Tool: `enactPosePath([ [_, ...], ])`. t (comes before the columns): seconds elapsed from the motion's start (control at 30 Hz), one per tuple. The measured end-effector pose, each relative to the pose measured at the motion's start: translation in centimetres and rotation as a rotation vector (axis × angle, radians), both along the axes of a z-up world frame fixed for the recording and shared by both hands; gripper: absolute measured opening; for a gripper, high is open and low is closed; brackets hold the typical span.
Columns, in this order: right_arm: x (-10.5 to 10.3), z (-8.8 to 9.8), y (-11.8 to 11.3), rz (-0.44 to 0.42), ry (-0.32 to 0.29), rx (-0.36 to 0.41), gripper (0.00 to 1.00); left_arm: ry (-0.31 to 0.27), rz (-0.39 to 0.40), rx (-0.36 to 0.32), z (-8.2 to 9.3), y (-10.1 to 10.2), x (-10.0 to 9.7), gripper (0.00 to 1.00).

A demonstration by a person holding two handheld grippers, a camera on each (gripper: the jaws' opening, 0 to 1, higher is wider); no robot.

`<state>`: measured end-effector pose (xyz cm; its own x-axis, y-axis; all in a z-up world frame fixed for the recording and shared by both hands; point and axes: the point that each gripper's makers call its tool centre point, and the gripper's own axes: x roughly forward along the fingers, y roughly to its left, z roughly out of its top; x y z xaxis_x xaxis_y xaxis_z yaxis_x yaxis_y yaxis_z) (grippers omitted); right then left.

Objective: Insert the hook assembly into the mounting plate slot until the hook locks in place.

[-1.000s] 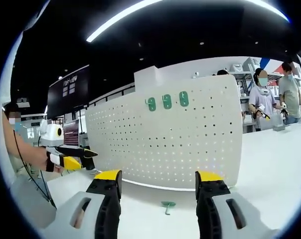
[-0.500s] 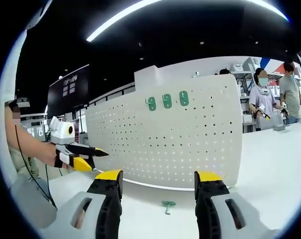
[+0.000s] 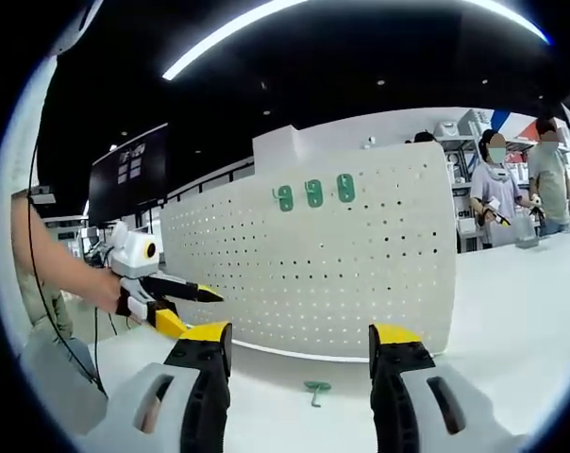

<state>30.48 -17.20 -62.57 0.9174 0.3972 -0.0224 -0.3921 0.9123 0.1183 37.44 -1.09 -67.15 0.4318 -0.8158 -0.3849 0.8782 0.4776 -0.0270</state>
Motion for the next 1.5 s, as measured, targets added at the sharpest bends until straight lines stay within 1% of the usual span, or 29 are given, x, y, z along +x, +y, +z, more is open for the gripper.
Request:
enactPosePath([
  [0.13,0.0,0.0,0.0,0.000,0.000,0.000,0.57,0.010,-0.018,0.015,-0.3,-0.3,0.4,0.90],
  [0.27,0.0,0.0,-0.2,-0.004,0.000,0.001,0.57,-0.003,-0.042,0.046,-0.6,-0.8,0.9,0.90],
  [0.33,-0.1,0.0,-0.2,-0.005,0.000,0.002,0.57,0.006,-0.053,0.056,-0.9,-0.9,1.0,0.90],
  [0.4,-0.1,0.0,-0.3,-0.006,-0.001,0.002,0.57,0.003,-0.063,0.068,-1.1,-1.2,1.3,0.90],
  [0.43,-0.1,0.0,-0.3,-0.007,-0.001,0.002,0.57,0.012,-0.071,0.077,-1.3,-1.3,1.3,0.90],
  [0.6,0.0,0.0,-0.4,-0.012,-0.002,0.004,0.57,0.017,-0.117,0.124,-2.4,-1.9,1.4,0.90],
  [0.8,-0.1,0.0,-0.6,-0.019,0.000,0.005,0.57,0.052,-0.157,0.168,-3.9,-2.5,1.5,0.89],
  [0.9,-0.1,0.1,-0.7,-0.023,-0.001,0.006,0.56,0.066,-0.168,0.176,-4.2,-2.8,1.6,0.89],
  [1.23,0.1,-0.1,-1.1,-0.037,0.004,0.013,0.56,0.088,-0.207,0.227,-5.3,-3.2,2.2,0.88],
  [1.5,0.1,-0.1,-1.3,-0.045,0.008,0.013,0.56,0.107,-0.245,0.281,-6.4,-3.7,2.4,0.88],
])
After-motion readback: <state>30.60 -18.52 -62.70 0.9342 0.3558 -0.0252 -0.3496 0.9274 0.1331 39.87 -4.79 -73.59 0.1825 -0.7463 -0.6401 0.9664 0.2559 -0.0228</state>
